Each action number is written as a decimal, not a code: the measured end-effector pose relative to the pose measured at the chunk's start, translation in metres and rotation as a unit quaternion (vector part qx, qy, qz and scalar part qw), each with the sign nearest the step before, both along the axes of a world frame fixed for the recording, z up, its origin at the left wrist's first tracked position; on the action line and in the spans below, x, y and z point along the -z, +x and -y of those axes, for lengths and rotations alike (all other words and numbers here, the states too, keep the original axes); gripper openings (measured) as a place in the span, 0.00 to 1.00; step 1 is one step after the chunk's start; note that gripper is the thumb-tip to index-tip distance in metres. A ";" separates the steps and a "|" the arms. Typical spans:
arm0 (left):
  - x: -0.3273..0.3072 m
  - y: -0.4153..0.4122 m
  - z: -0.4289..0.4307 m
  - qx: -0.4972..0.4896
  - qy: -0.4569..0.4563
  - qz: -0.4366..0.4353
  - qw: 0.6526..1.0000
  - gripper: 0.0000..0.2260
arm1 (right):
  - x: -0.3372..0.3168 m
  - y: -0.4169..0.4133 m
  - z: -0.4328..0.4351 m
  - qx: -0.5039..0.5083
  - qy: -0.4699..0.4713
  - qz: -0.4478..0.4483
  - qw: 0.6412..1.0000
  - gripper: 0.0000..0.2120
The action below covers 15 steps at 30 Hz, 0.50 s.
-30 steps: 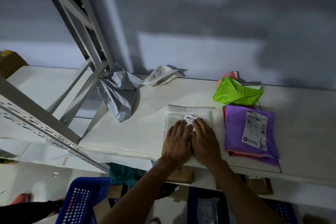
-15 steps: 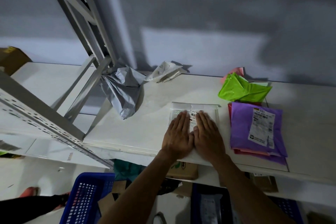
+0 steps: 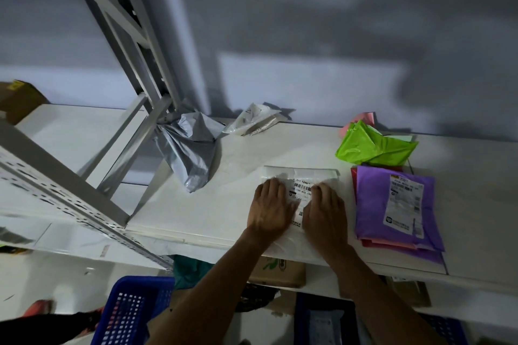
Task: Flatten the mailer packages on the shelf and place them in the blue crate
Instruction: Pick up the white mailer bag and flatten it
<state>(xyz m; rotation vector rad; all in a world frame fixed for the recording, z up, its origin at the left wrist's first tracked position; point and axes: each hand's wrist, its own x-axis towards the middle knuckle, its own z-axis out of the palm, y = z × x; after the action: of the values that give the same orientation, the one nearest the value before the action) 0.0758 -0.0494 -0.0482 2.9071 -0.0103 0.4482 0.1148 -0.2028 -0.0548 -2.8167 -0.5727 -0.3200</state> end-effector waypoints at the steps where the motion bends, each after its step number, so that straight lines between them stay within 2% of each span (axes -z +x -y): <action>1: 0.004 0.001 -0.001 0.020 0.008 0.004 1.000 0.23 | 0.000 0.002 -0.001 -0.015 -0.003 0.011 1.000 0.22; 4: 0.017 0.004 -0.003 0.077 0.035 0.017 0.996 0.24 | 0.007 0.010 -0.004 -0.102 -0.021 0.052 0.993 0.25; 6: 0.016 0.009 -0.006 0.085 0.031 -0.016 0.996 0.25 | 0.011 0.015 -0.004 -0.125 -0.028 0.057 0.990 0.26; 12: 0.014 0.012 -0.005 0.070 -0.002 -0.041 0.997 0.26 | 0.019 0.021 -0.001 -0.105 -0.049 0.019 0.993 0.26; 15: 0.016 0.010 -0.007 0.018 -0.023 -0.053 0.998 0.30 | 0.017 0.021 -0.005 -0.040 0.013 -0.002 0.999 0.27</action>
<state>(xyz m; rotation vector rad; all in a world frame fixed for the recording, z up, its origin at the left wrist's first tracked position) 0.0859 -0.0425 -0.0644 2.8767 -0.0363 0.2853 0.1354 -0.1983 -0.0715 -2.7598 -0.6719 -0.3049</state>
